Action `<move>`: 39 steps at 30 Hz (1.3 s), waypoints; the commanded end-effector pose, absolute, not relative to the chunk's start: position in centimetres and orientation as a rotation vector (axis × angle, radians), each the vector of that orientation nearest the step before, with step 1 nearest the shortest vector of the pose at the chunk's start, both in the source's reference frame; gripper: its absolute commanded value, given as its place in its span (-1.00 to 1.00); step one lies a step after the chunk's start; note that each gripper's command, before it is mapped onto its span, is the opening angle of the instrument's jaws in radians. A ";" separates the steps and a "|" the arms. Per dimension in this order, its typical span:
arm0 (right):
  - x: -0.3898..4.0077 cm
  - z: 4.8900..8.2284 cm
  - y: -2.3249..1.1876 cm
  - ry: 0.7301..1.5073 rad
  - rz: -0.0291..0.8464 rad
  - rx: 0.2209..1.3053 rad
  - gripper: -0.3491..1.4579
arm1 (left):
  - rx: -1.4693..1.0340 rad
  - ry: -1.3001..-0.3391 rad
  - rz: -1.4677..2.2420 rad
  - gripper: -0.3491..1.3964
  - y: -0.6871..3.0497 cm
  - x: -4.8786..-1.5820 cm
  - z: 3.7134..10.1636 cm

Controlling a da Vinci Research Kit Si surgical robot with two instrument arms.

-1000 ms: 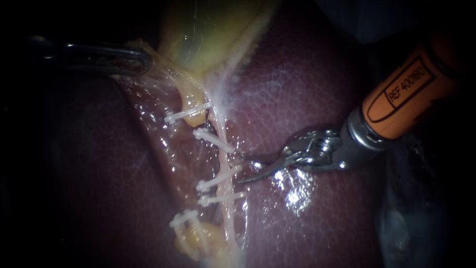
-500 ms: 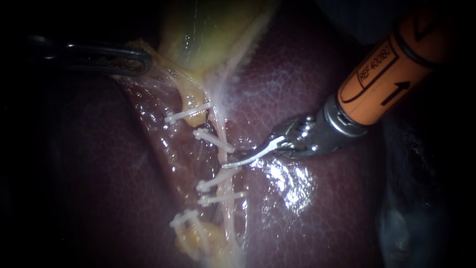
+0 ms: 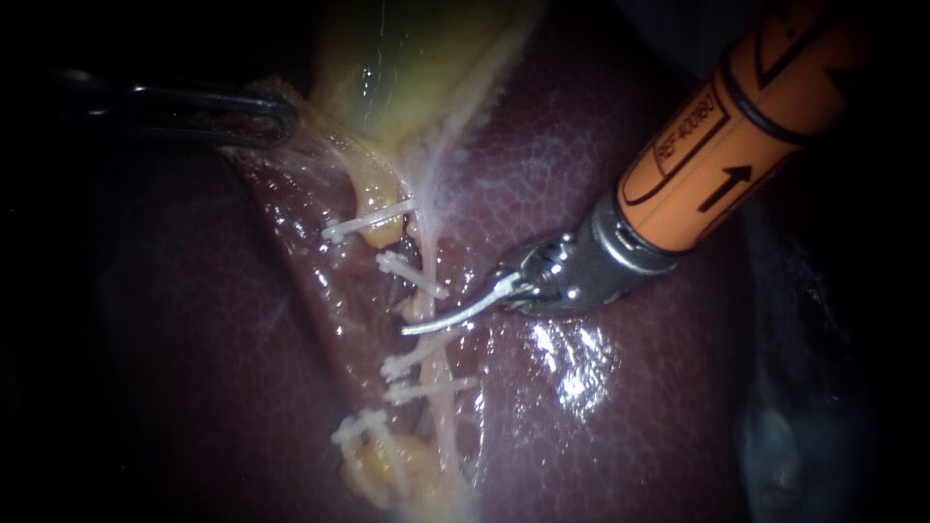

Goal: Go to the cutting position right tube

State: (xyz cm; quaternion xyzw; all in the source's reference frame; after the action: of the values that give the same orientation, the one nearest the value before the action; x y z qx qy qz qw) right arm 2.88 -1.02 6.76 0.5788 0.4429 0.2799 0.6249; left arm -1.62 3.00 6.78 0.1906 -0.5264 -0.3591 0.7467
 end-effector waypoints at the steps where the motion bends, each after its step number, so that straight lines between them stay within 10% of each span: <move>1: 2.92 6.79 -1.05 1.057 0.608 1.290 0.51 | 0.417 -1.152 -0.786 -1.00 3.00 -1.62 6.78; 8: 3.10 6.84 -1.12 1.248 0.423 1.081 0.62 | 0.421 -1.151 -0.791 -1.00 3.00 -1.62 6.78; 20: 3.26 6.40 -1.06 1.433 0.405 1.046 0.68 | 0.421 -1.152 -0.791 -1.00 3.00 -1.62 6.80; 39: 3.41 6.40 -1.07 1.492 0.435 1.047 0.73 | 0.421 -1.152 -0.790 -1.00 3.01 -1.62 6.80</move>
State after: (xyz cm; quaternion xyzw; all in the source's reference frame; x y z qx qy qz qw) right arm 3.43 -1.08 6.41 0.4490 0.6419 0.1877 0.5926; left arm -1.62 3.01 6.80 0.1922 -0.5261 -0.3611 0.7456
